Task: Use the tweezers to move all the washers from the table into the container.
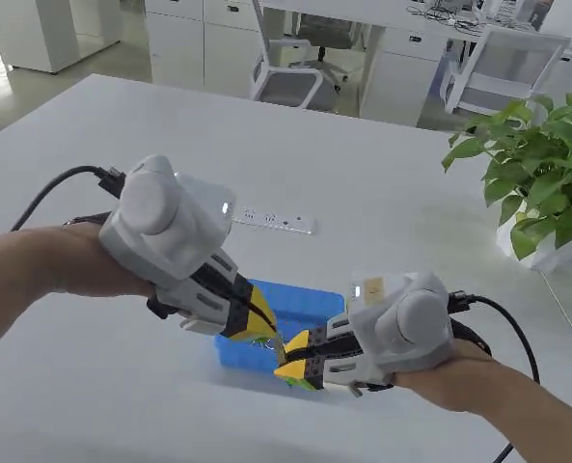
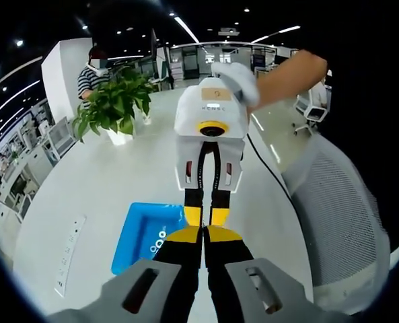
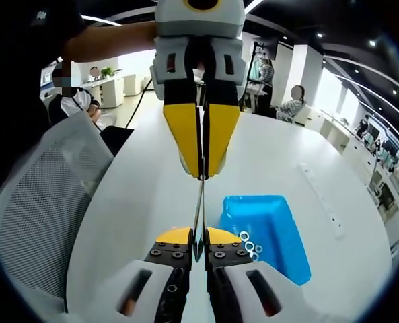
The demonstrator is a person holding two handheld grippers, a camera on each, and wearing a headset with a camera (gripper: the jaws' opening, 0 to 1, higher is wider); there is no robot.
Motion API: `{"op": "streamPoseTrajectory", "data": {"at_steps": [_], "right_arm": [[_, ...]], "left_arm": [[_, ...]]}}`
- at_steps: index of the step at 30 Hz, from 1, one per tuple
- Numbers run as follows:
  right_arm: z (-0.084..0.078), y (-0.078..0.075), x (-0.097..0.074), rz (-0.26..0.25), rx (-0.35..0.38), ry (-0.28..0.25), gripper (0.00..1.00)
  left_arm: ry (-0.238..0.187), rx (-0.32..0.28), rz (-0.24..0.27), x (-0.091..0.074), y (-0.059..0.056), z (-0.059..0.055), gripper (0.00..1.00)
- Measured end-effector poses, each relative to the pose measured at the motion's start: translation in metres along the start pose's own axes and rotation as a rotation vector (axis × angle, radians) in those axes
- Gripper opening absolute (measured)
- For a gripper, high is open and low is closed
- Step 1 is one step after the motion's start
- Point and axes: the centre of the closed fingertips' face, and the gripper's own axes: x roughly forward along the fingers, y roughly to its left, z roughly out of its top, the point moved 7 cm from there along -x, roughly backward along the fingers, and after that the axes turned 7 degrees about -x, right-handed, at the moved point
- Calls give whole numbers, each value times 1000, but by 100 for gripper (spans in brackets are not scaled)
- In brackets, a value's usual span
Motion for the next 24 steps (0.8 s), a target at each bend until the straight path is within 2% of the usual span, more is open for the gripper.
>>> {"op": "streamPoseTrajectory", "data": {"at_steps": [1,3,10,17,24], "right_arm": [[-3,-1,-2,-12,-11,25,6],[-2,4,0,1,-6,9,6],[-8,14,11,31,-22,51,6],[-18,22,23,55,-62,120,6],[-27,29,35,79,-85,164,6]], "left_arm": [[15,-4,-5,0,-1,-4,5],[16,-8,-3,1,-3,-8,5],[24,-37,-2,9,-9,-24,5],[61,-60,27,19,-15,-53,5],[72,-101,48,29,-18,-76,5]]}}
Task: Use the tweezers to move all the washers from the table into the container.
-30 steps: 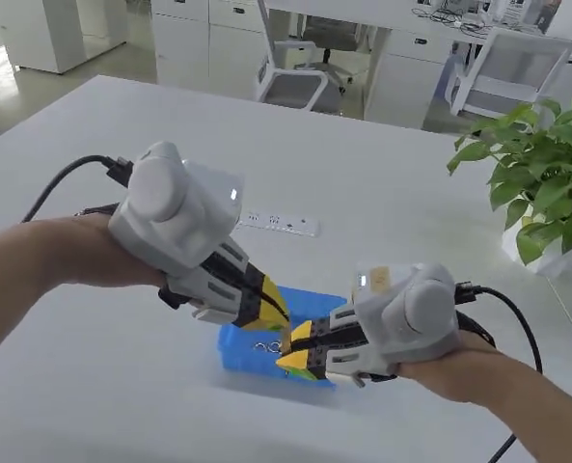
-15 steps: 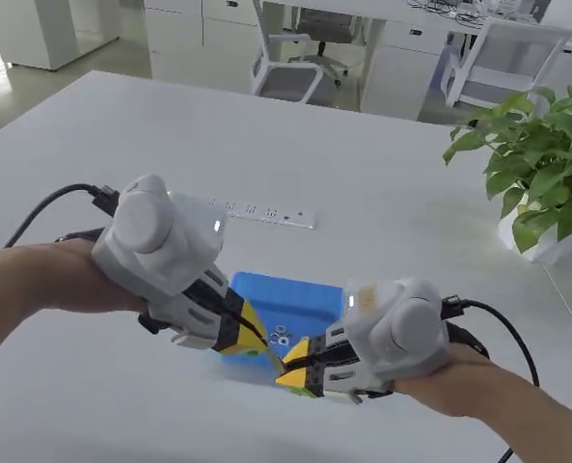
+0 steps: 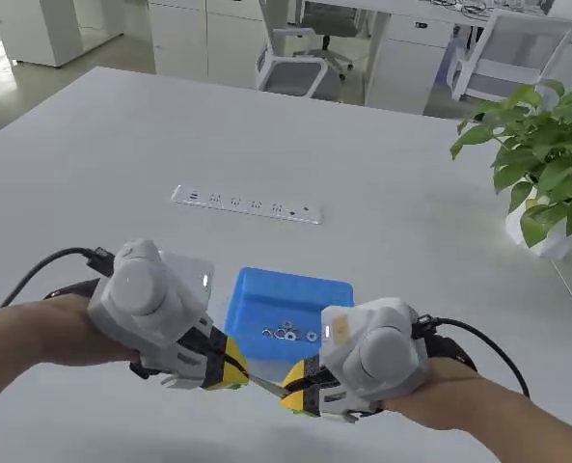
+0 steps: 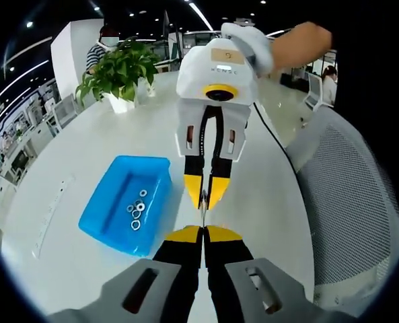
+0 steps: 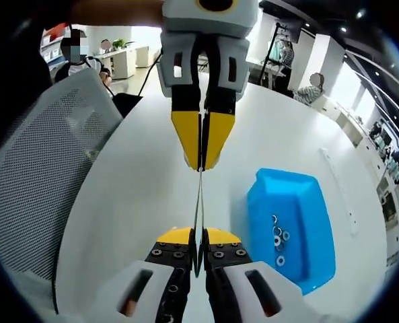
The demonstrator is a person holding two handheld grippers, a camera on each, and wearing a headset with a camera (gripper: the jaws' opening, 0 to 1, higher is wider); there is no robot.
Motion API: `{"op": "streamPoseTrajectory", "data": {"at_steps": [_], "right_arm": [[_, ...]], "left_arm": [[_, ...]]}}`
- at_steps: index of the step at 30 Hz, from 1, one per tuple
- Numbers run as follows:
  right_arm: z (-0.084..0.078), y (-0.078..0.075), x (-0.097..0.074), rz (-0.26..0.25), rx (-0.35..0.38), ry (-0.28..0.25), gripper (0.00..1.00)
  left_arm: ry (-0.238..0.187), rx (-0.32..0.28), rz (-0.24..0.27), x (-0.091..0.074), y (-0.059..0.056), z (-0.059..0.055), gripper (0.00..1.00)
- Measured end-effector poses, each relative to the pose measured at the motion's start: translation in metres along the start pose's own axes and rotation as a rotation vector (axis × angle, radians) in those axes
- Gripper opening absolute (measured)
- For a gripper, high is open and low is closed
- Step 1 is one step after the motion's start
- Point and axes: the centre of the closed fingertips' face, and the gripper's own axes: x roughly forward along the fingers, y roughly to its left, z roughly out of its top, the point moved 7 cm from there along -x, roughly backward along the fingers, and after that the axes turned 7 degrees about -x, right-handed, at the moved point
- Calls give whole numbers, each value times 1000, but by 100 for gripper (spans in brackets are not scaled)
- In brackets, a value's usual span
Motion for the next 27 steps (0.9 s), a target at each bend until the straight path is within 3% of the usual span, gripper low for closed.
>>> {"op": "streamPoseTrajectory", "data": {"at_steps": [4,16,19,27], "right_arm": [[-3,2,5,14,7,11,6],[-17,4,16,34,10,81,6],[-20,4,18,35,23,92,7],[-25,4,23,38,46,111,8]], "left_arm": [[38,-2,9,8,1,-11,5],[97,-22,7,33,8,-28,5],[133,-7,11,40,9,-33,5],[163,-13,20,50,14,-39,5]]}}
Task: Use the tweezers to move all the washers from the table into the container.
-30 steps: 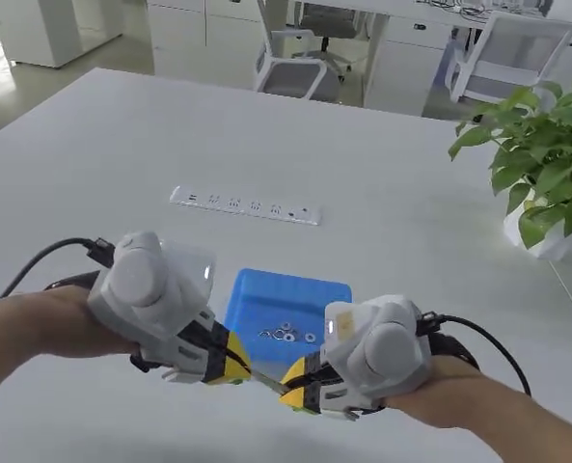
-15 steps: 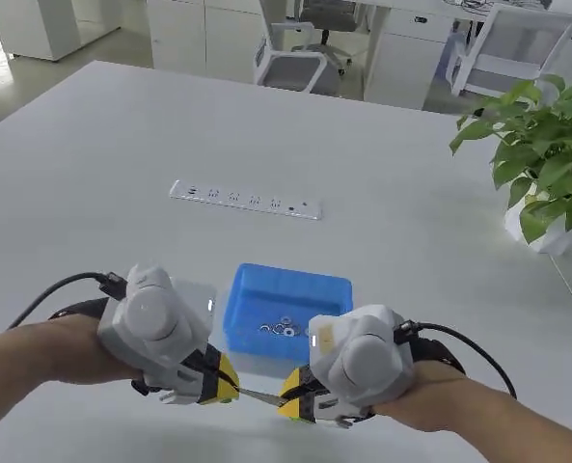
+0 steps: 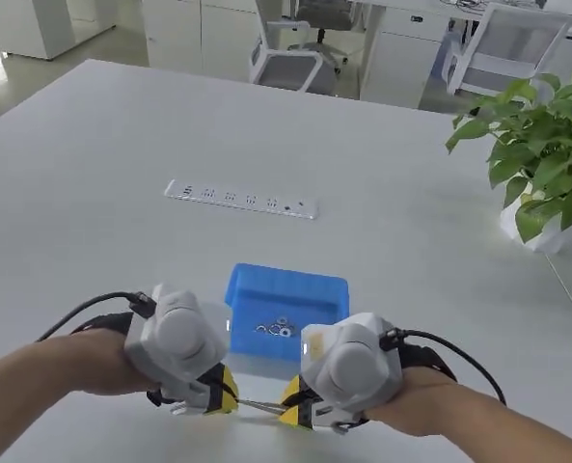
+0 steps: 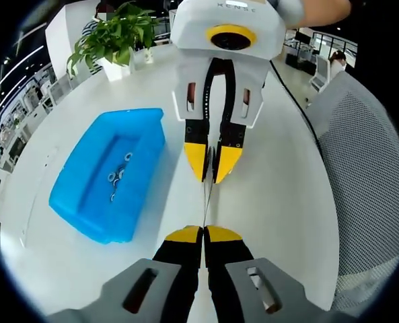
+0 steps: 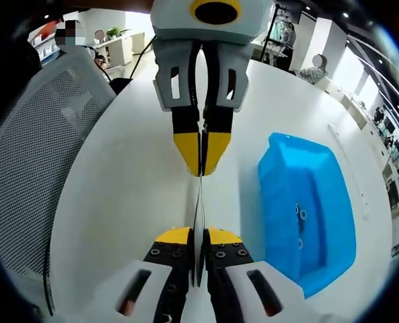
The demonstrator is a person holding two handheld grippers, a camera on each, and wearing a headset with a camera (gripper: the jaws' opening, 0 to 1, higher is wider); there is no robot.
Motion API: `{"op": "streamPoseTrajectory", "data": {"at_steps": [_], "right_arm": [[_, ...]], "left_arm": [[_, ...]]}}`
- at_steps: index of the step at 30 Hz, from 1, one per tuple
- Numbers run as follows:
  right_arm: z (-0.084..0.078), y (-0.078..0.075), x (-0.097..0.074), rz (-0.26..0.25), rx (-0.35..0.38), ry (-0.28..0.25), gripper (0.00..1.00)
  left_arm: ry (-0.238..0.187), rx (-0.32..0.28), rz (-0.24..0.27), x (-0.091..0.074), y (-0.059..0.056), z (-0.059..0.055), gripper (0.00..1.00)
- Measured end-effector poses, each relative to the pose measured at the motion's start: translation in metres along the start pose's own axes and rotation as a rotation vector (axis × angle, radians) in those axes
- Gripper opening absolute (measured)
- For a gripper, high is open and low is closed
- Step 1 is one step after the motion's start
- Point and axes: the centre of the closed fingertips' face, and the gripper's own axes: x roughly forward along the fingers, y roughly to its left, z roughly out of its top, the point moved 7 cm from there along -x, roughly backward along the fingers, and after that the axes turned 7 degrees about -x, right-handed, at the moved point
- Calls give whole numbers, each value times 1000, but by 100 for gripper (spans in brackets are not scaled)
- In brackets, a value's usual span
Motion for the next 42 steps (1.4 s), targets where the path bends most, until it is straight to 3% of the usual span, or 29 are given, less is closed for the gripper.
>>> {"op": "streamPoseTrajectory", "data": {"at_steps": [12,25,30,35,42], "right_arm": [[-1,0,4,18,-4,27,9],[-1,-1,4,16,14,26,12],[-1,-3,3,-5,8,34,18],[-2,-1,0,-45,3,40,26],[-9,2,-9,-93,43,44,35]], "left_arm": [[32,0,-6,7,-3,-5,5],[24,-22,-14,7,0,-4,5],[24,-30,-19,7,0,-4,6],[23,-32,-7,5,-1,-4,15],[-21,-61,32,-7,2,3,21]]}}
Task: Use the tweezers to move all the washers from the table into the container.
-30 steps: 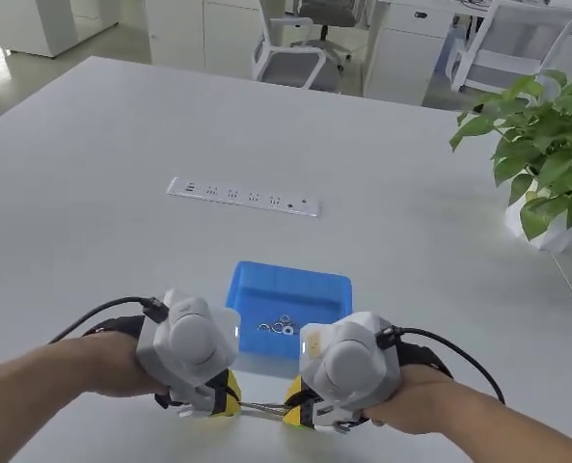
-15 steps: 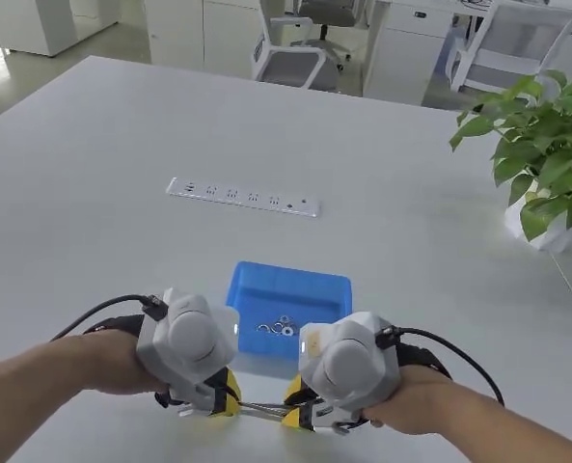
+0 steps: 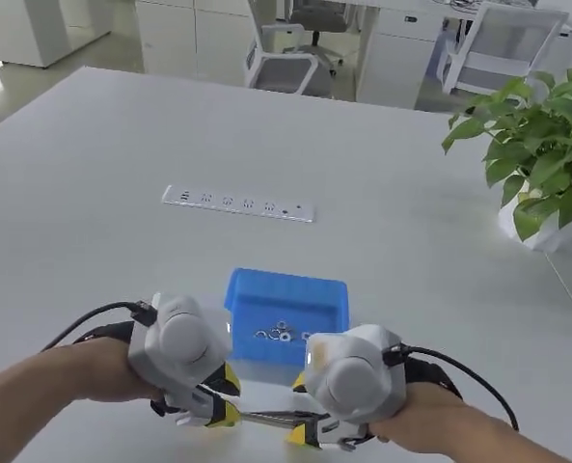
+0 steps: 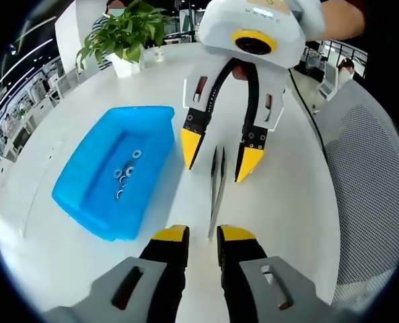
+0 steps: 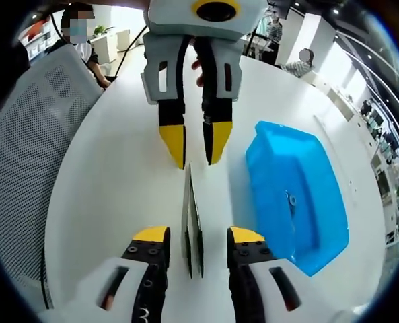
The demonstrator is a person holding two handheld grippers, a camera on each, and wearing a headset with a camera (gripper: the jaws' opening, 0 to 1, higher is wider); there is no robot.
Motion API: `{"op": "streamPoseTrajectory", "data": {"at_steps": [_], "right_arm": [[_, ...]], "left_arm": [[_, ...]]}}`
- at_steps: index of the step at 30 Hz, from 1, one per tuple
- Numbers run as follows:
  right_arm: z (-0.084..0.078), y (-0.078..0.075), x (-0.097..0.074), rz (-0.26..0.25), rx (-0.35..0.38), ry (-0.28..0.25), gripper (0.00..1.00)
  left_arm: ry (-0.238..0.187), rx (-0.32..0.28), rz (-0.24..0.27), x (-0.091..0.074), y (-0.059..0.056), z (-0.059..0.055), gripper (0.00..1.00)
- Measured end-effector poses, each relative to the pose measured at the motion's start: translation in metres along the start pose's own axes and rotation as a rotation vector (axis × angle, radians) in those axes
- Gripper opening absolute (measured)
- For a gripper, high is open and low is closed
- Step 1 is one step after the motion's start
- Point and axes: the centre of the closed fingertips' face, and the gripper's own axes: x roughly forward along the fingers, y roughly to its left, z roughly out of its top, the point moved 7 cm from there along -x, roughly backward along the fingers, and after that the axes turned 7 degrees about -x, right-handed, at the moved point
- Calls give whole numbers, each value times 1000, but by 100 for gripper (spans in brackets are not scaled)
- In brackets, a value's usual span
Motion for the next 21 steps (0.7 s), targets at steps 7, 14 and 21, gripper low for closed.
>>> {"op": "streamPoseTrajectory", "data": {"at_steps": [7,14,21], "right_arm": [[-1,-2,-23,-70,126,-58,43],[-11,-7,-52,-172,242,-102,53],[-26,-8,-78,-257,346,-157,65]], "left_arm": [[-46,-45,40,-16,2,4,30],[-132,-111,89,-39,2,10,41],[-224,-182,145,-64,-1,10,56]]}}
